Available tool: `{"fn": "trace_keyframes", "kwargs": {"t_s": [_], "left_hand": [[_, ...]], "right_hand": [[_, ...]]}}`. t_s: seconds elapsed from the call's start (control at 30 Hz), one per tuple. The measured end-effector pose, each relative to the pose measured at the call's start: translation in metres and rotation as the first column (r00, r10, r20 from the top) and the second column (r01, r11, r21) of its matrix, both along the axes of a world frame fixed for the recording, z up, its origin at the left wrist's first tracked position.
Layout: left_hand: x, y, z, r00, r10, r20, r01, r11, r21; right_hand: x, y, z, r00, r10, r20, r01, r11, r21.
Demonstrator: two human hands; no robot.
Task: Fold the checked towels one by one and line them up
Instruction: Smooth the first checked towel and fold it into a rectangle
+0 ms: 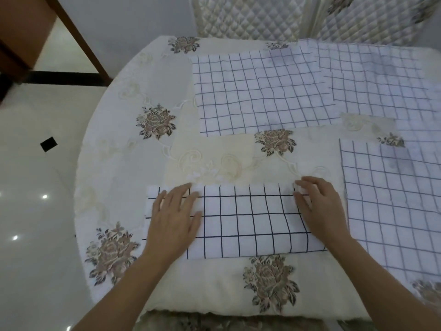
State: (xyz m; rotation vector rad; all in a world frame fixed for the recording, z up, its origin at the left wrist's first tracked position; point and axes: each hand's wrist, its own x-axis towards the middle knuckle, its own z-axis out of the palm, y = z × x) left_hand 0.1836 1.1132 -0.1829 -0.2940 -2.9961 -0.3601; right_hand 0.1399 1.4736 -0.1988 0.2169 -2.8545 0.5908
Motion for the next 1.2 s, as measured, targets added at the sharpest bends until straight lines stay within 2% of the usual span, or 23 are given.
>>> {"fn": "trace_keyframes", "kwargs": {"t_s": [0.07,0.17,0.23,0.4,0.77,1.03,1.2], "left_hand": [[0.016,0.016,-0.006,0.995,-0.043,0.093,0.045,0.999,-0.023],[0.031,0.026,-0.019,0.982,-0.049,0.182,0.065,0.994,-0.084],[0.036,0.025,-0.026,0.981,-0.027,0.194,0.05,0.992,-0.115],[0.036,0.02,-0.033,0.985,0.017,0.174,0.01,0.988,-0.155],[0.04,0.023,-0.031,0.982,0.062,0.18,-0.027,0.981,-0.193],[0.034,0.096,-0.021,0.958,-0.202,0.205,0.233,0.963,-0.137],[0.037,0.115,-0.031,0.952,-0.175,0.253,0.214,0.967,-0.138]], "right_hand": [[0.024,-0.016,0.005,1.0,-0.002,0.027,0.002,1.0,0.0],[0.057,-0.031,0.001,0.981,-0.042,0.189,0.024,0.995,0.094],[0.065,-0.033,-0.006,0.956,-0.07,0.286,0.022,0.985,0.169],[0.05,-0.029,-0.012,0.931,-0.08,0.355,-0.012,0.969,0.248],[0.024,-0.023,-0.008,0.896,-0.113,0.43,-0.031,0.949,0.314],[0.09,-0.051,-0.011,0.934,-0.219,0.28,0.153,0.959,0.239],[0.092,-0.036,-0.022,0.932,-0.187,0.31,0.094,0.952,0.293]]}}
